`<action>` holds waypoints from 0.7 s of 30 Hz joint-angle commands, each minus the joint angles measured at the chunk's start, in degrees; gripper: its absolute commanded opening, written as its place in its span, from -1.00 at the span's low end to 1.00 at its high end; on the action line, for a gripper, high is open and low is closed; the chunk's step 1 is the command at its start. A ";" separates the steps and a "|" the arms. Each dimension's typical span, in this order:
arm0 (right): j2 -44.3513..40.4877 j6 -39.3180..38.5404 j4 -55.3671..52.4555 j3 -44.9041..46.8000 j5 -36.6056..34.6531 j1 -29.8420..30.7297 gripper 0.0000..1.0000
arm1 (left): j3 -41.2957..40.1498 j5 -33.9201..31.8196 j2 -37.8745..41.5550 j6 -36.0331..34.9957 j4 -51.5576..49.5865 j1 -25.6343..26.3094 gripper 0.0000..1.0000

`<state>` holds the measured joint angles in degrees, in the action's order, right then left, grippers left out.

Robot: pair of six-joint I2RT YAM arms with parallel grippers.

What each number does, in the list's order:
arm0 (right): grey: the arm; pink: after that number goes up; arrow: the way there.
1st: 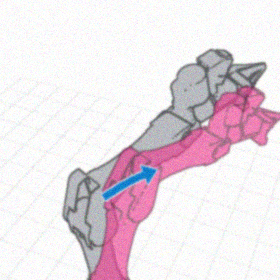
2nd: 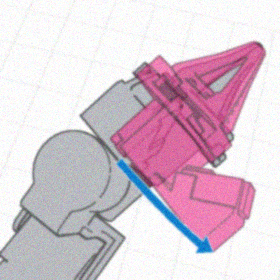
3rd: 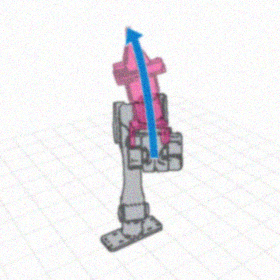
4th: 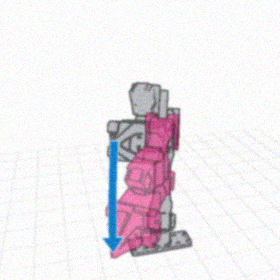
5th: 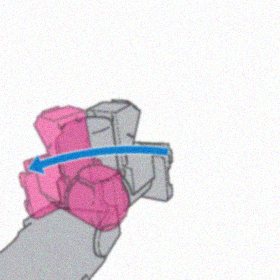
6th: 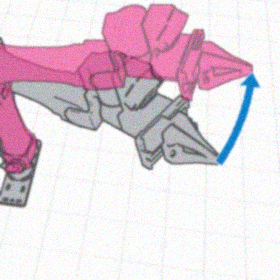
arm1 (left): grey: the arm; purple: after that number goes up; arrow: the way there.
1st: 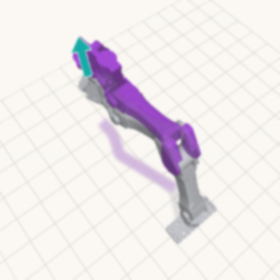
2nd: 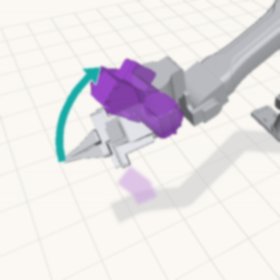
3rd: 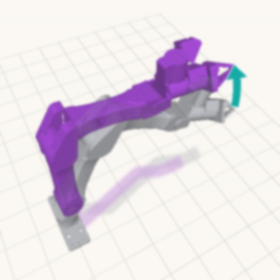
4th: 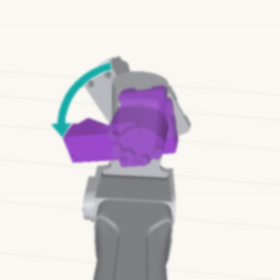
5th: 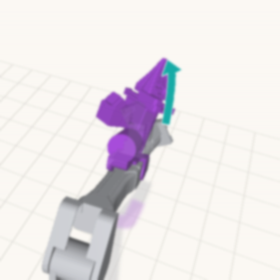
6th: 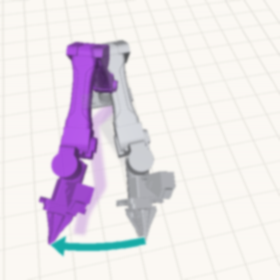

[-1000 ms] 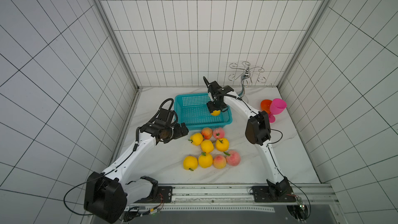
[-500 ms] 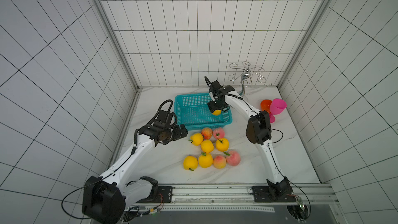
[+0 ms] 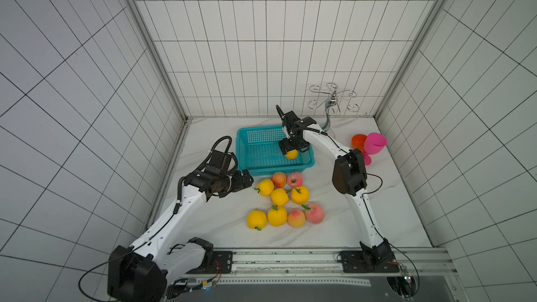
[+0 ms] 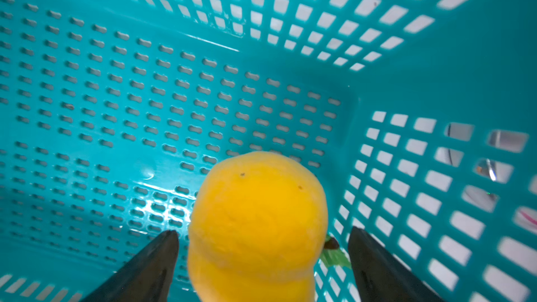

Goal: Put the peaches into the basket
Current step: Place the peach in the basket.

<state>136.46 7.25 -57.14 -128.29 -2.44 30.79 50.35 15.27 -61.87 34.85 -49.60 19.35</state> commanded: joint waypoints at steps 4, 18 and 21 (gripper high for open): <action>-8.50 2.34 -1.56 2.78 -1.44 1.72 0.91 | -2.12 2.28 4.77 -0.78 -2.07 0.83 0.96; -32.70 11.01 2.73 23.19 -2.94 9.09 0.92 | -7.10 0.26 10.53 4.65 -1.20 11.99 0.96; -38.11 13.16 4.57 30.15 -2.10 10.51 0.93 | -7.70 -1.49 10.30 5.79 -1.46 15.08 0.96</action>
<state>101.54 16.58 -53.80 -103.50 -4.29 40.27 43.22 16.08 -52.12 38.68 -51.29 32.51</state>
